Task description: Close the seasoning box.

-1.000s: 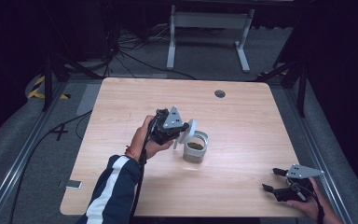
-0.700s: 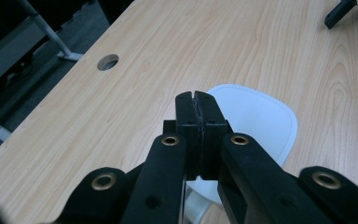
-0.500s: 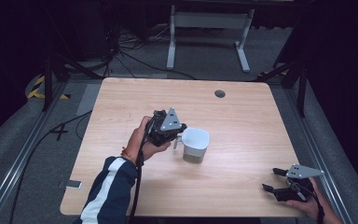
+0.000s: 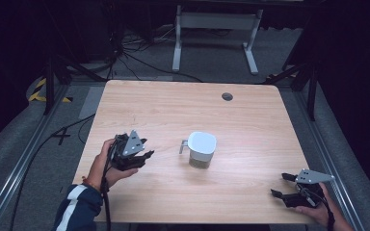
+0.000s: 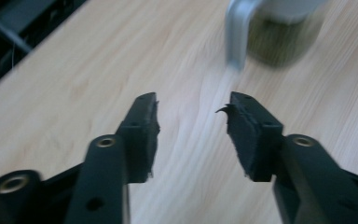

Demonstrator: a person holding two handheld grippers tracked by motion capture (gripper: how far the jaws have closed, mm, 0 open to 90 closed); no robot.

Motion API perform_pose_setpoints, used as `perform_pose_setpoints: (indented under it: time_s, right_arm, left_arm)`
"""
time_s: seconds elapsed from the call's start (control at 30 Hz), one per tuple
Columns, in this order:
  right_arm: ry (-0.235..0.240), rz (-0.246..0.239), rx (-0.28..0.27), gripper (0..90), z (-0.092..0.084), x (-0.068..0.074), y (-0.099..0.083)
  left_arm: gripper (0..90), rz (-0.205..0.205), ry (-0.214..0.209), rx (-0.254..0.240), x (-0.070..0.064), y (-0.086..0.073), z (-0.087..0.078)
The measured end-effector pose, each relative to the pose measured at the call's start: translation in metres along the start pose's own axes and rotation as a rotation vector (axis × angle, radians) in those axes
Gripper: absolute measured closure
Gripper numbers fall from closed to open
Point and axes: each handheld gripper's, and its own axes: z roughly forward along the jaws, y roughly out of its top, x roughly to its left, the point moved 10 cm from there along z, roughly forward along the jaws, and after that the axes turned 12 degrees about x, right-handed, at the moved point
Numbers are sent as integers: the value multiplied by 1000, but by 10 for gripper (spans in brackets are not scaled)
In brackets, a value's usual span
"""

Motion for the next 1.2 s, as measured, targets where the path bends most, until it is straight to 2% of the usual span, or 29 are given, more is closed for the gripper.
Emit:
perform_pose_setpoints:
  time_s: [0.03,0.07,0.1,0.13,0.23,0.27,0.33,0.4,0.43,0.5,0.53,0.57,0.67,0.7,0.83,1.2]
  right_arm:
    - [0,0,0,191,0,0,0]
    - [0,0,0,191,0,0,0]
    - [0,0,0,191,0,0,0]
    - [0,0,0,191,0,0,0]
    - [-1,1,0,191,0,0,0]
    - [-1,1,0,191,0,0,0]
    - [0,1,0,191,0,0,0]
    - [0,1,0,191,0,0,0]
    - [-1,1,0,191,0,0,0]
    - [-2,3,0,191,0,0,0]
    - [-2,2,-1,191,0,0,0]
    - [-3,2,-1,191,0,0,0]
    - [-3,1,-1,191,0,0,0]
    - [-3,1,-1,191,0,0,0]
    - [-1,4,0,192,0,0,0]
    - [0,-1,-1,191,0,0,0]
  left_arm:
    - [453,-13,1,10,1,-8,2]
    - [401,-44,-10,22,-1,-25,8]
    - [382,-44,-10,22,-1,-25,8]
    - [382,-45,-7,47,-2,-37,13]
    - [332,-76,-31,62,-8,-57,25]
    - [311,-83,-43,94,-13,-71,34]
    - [294,-92,-65,107,-16,-80,40]
    - [275,-100,-79,99,-17,-81,41]
    - [275,-136,-106,73,-18,-83,42]
    - [258,-175,-131,45,-17,-85,44]
    - [238,-181,-134,40,-15,-88,44]
    - [202,-229,-153,32,-14,-90,45]
    - [190,-224,-148,28,-13,-90,45]
    - [190,-230,-151,39,-14,-91,45]
    - [170,-251,-147,34,-14,-90,46]
    - [160,-254,-145,40,-13,-91,46]
